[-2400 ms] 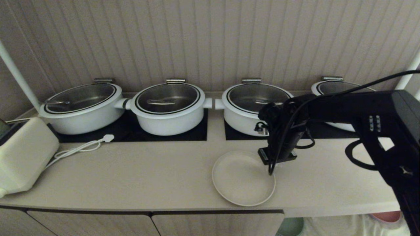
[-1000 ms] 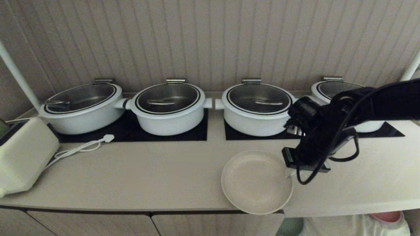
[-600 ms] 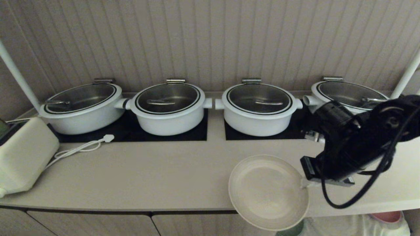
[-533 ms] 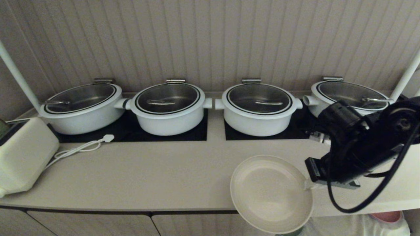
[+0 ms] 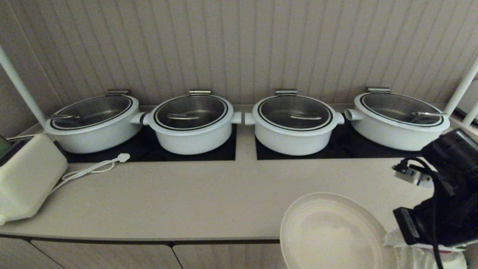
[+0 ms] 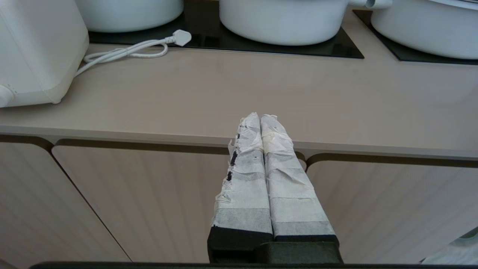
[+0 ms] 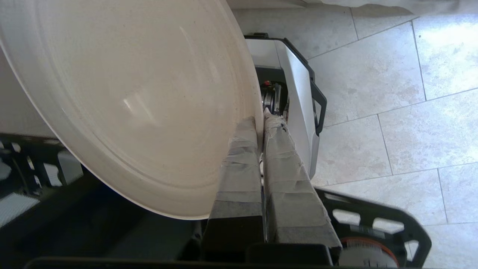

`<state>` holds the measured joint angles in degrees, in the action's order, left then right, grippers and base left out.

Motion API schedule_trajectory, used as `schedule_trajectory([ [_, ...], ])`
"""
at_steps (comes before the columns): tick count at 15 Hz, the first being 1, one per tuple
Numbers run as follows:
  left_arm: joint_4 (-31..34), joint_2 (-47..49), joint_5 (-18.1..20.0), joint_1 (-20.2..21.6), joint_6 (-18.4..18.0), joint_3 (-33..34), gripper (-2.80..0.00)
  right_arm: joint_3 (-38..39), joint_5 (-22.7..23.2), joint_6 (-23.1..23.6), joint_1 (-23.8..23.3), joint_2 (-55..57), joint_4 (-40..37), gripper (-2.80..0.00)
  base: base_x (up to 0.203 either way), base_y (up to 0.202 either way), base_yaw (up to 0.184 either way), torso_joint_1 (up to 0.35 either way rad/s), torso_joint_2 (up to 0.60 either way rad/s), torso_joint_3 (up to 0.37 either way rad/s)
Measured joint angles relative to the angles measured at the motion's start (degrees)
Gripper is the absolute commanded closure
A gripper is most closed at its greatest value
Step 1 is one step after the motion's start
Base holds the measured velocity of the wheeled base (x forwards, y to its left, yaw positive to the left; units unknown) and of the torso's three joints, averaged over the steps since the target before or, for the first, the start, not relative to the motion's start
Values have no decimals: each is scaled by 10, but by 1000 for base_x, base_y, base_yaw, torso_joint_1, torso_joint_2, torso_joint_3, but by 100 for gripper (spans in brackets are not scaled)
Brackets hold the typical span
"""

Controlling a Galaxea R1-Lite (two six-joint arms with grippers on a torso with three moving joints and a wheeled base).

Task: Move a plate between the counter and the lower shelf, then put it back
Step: Put the plate in the cupboard

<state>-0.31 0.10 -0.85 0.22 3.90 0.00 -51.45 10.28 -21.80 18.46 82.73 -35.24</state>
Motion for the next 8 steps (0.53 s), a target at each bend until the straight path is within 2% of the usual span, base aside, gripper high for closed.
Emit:
schedule_trajectory([
  [5,0,0,0,0,0,0,0,71,0,-1,0,-87,-3,0,0,0,0,0,0,0],
  [8,0,0,0,0,0,0,0,100,-1,-20,-3,-124,-3,0,0,0,0,0,0,0],
])
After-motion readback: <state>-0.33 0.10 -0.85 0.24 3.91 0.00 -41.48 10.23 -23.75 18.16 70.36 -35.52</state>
